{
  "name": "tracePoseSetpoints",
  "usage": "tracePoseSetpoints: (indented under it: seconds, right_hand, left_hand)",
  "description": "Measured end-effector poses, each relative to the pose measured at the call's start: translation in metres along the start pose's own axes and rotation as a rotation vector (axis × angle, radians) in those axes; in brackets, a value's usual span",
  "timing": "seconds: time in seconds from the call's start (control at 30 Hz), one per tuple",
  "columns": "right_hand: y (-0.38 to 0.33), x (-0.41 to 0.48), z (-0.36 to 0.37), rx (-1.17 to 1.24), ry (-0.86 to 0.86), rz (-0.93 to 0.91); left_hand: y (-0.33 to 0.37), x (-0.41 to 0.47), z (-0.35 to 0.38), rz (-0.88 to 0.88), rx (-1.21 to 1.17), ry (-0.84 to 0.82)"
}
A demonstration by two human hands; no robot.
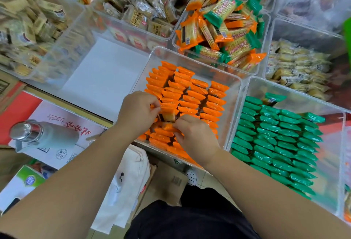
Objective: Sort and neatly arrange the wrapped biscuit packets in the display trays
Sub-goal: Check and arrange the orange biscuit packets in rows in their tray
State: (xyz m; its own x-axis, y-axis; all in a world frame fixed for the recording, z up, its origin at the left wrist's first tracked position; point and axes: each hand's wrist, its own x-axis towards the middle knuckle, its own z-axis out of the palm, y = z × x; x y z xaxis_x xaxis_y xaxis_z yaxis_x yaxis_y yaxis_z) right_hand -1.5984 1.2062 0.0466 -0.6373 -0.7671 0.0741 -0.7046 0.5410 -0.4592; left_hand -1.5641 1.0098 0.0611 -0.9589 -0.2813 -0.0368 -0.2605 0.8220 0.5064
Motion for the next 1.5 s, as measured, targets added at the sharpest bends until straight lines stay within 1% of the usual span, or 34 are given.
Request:
tracePoseSetpoints:
  seconds: [0.1, 0.3, 0.4, 0.5, 0.57, 0.67, 0.8, 0.97, 1.07, 1.2, 1.27, 1.33, 1.37, 1.43, 1.5]
  right_hand:
    - [-0.003, 0.009, 0.013, -0.087, -0.017, 0.001]
    - [0.002, 0.017, 0.026, -0.243, -0.026, -0.011]
    - [0.004, 0.017, 0.028, -0.347, -0.077, -0.008]
    - [0.007, 0.014, 0.024, -0.367, -0.187, 0.001]
    - [0.006, 0.011, 0.021, -0.337, -0.269, 0.037]
    - [0.002, 0.008, 0.019, -0.316, -0.344, 0.069]
    - [-0.004, 0.009, 0.011, -0.308, -0.426, 0.114]
    - [-0.013, 0.01, 0.004, -0.344, -0.467, 0.121]
    - [-0.018, 0.009, -0.001, -0.35, -0.437, 0.12]
    - [-0.02, 0.003, -0.015, -0.263, -0.374, 0.136]
    - [-0.024, -0.007, -0.026, -0.167, -0.264, 0.151]
    - [-0.031, -0.022, -0.041, 0.022, -0.151, 0.187]
    - [-0.037, -0.031, -0.051, 0.157, -0.145, 0.233]
    - [-0.05, -0.053, -0.07, 0.409, -0.237, 0.334]
    - [-0.057, -0.077, -0.082, 0.538, -0.254, 0.394]
  left_hand:
    - [0.005, -0.009, -0.019, -0.028, -0.071, 0.04]
    - [0.011, -0.036, -0.068, -0.18, -0.257, 0.273]
    - [0.008, -0.054, -0.081, -0.26, -0.321, 0.328]
    - [0.004, -0.073, -0.087, -0.342, -0.385, 0.364]
    - [0.004, -0.086, -0.087, -0.378, -0.413, 0.375]
    - [0.006, -0.104, -0.085, -0.448, -0.47, 0.356]
    - [0.009, -0.125, -0.079, -0.474, -0.505, 0.349]
    - [0.016, -0.146, -0.068, -0.529, -0.554, 0.325]
    - [0.022, -0.156, -0.063, -0.553, -0.583, 0.302]
    - [0.03, -0.167, -0.06, -0.577, -0.66, 0.27]
    - [0.034, -0.171, -0.059, -0.602, -0.742, 0.263]
    - [0.04, -0.175, -0.06, -0.633, -0.835, 0.251]
    - [0.044, -0.178, -0.06, -0.646, -0.873, 0.238]
    - [0.051, -0.185, -0.06, -0.666, -0.926, 0.195]
    - [0.057, -0.191, -0.058, -0.676, -0.967, 0.161]
